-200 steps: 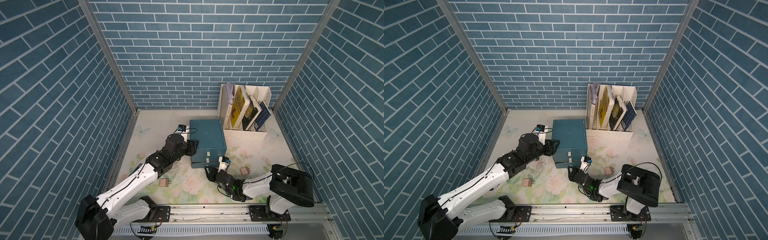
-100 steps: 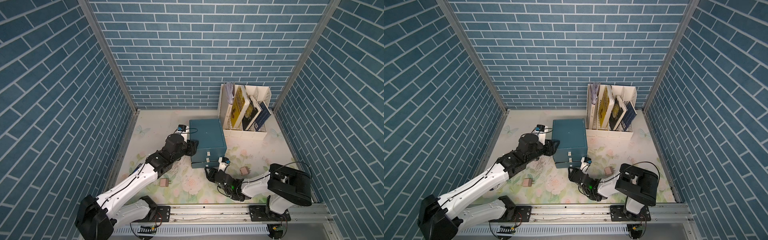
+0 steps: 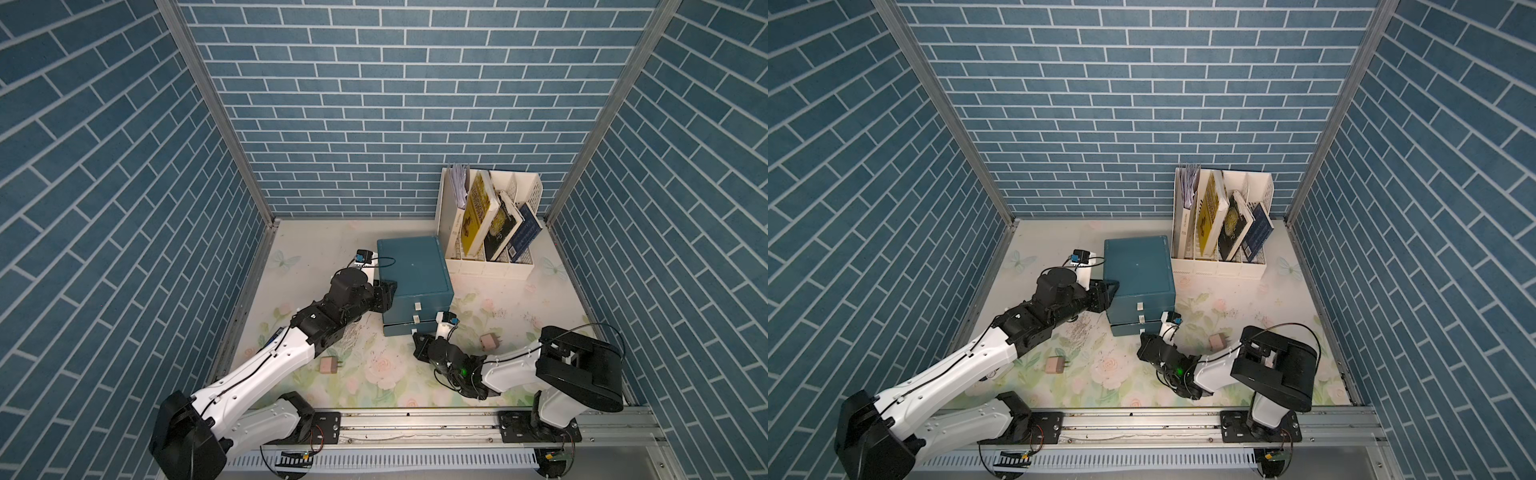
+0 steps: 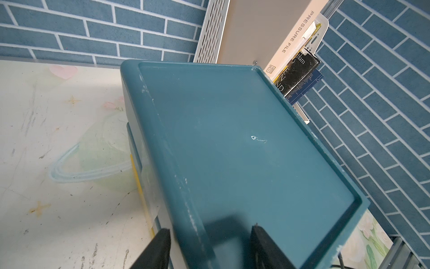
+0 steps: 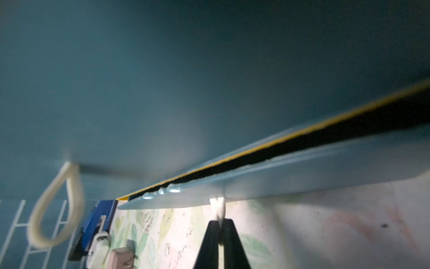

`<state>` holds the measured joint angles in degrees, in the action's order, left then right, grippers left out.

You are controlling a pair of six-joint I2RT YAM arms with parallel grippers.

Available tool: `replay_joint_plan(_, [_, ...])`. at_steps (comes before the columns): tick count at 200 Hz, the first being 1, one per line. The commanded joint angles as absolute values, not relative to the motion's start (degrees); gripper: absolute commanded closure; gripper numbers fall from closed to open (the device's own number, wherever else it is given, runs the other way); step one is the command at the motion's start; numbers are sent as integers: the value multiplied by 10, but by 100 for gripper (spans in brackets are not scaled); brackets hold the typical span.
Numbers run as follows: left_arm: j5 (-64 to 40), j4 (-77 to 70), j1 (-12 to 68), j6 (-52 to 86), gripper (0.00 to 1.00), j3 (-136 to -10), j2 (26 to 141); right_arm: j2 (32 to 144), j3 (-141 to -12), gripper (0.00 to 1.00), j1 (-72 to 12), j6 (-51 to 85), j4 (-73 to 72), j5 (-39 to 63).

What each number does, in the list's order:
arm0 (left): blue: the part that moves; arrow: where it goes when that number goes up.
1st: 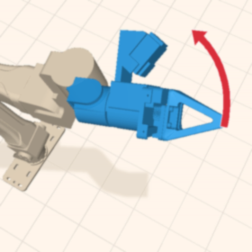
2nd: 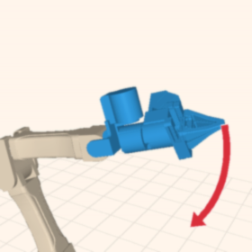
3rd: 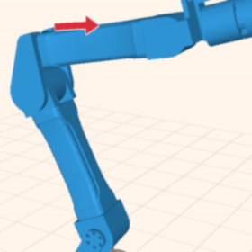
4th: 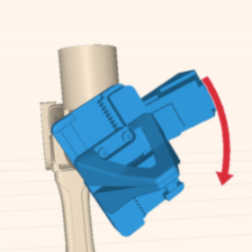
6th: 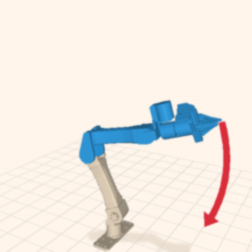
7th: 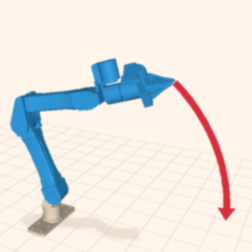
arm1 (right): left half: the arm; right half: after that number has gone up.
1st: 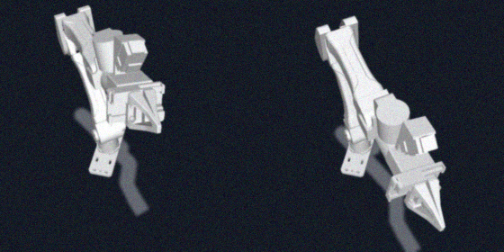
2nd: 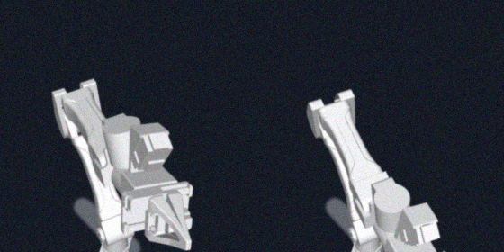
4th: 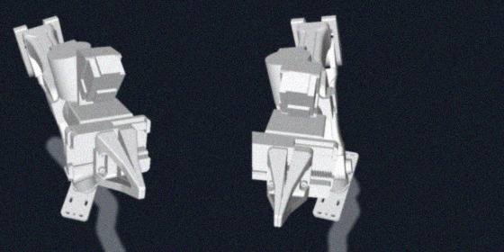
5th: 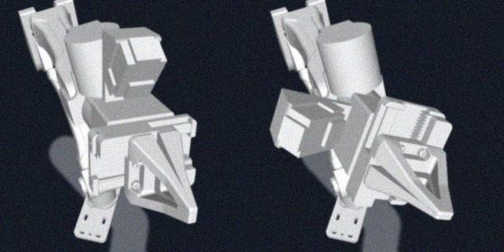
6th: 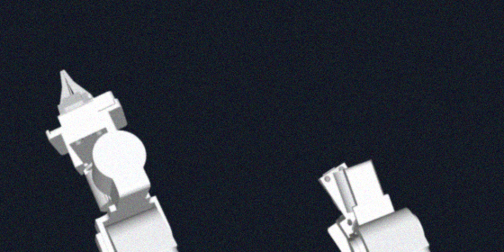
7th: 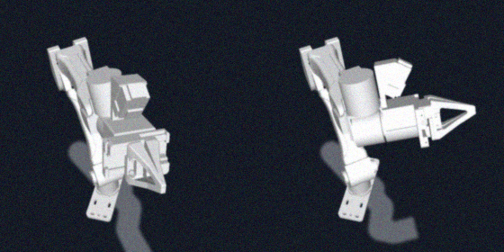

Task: Place the plugs into the drawer by color
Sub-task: Open the drawer in the storage box.

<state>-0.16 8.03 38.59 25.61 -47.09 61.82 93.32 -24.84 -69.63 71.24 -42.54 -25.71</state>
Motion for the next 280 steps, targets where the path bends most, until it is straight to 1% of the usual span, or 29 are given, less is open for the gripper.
replay_joint_plan(1, [4,129,383,240,40,-453,620,918,-265,100,-697,694,-397,-268])
replay_joint_plan(43, [7,131,383,240,39,-455,619,876,-291,100,-758,687,-280,-309])
replay_joint_plan(86, [4,130,383,250,39,-454,617,834,-307,100,-822,755,-123,-341])
replay_joint_plan(102, [-2,130,383,257,39,-457,619,830,-315,100,-838,784,-76,-334])
replay_joint_plan(130, [-3,126,383,266,39,-455,619,822,-315,100,-851,809,-40,-310])
replay_joint_plan(178, [-1,125,383,276,38,-451,617,834,-338,100,-864,806,-7,-276])
replay_joint_plan(232, [-4,125,383,284,37,-444,610,839,-356,100,-885,841,36,-278])
replay_joint_plan(280, [-3,127,383,289,36,-446,609,836,-355,100,-893,848,41,-278])
